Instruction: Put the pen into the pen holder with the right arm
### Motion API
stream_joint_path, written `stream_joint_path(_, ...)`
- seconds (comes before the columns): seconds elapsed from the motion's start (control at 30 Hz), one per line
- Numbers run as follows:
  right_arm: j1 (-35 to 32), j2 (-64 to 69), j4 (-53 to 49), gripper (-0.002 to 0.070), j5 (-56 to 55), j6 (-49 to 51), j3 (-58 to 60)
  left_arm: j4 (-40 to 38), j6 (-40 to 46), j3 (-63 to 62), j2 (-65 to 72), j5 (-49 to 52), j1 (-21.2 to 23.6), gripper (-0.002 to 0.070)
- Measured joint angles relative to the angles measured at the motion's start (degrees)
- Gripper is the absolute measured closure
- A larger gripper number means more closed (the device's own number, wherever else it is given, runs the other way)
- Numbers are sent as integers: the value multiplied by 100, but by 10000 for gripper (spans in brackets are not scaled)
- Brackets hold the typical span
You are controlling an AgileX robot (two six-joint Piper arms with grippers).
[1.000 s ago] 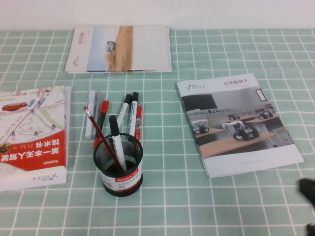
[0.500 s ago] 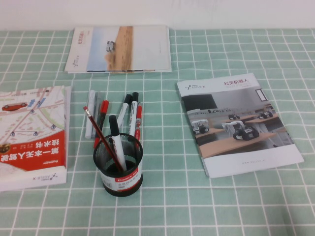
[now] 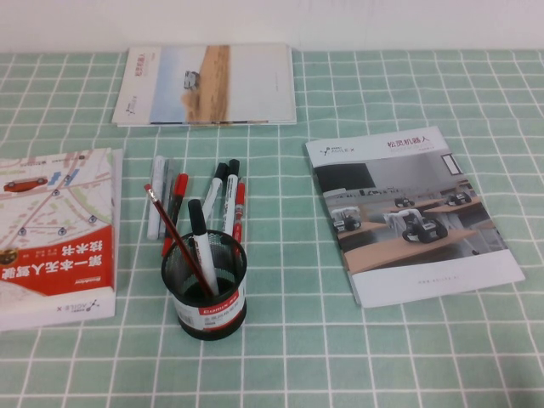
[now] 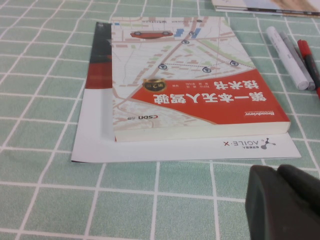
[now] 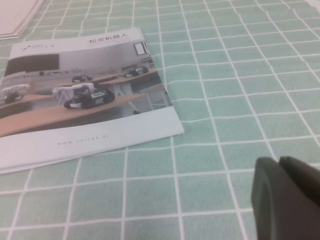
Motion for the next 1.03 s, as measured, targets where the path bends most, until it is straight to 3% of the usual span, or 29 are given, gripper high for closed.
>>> stream_joint_path(0.23,23,0,315,695,-21,-221,0,0,0,0,0,0,0,679)
stream_joint_path(0.37,23,0,1643,695,-1,-1962,0,0,0,0,0,0,0,679)
stream_joint_path(0.47,23,0,2079,695,-1,-2574,0,0,0,0,0,0,0,679)
stream_joint_path(1.03,23,0,2301,695,-1,-2806,0,0,0,0,0,0,0,679)
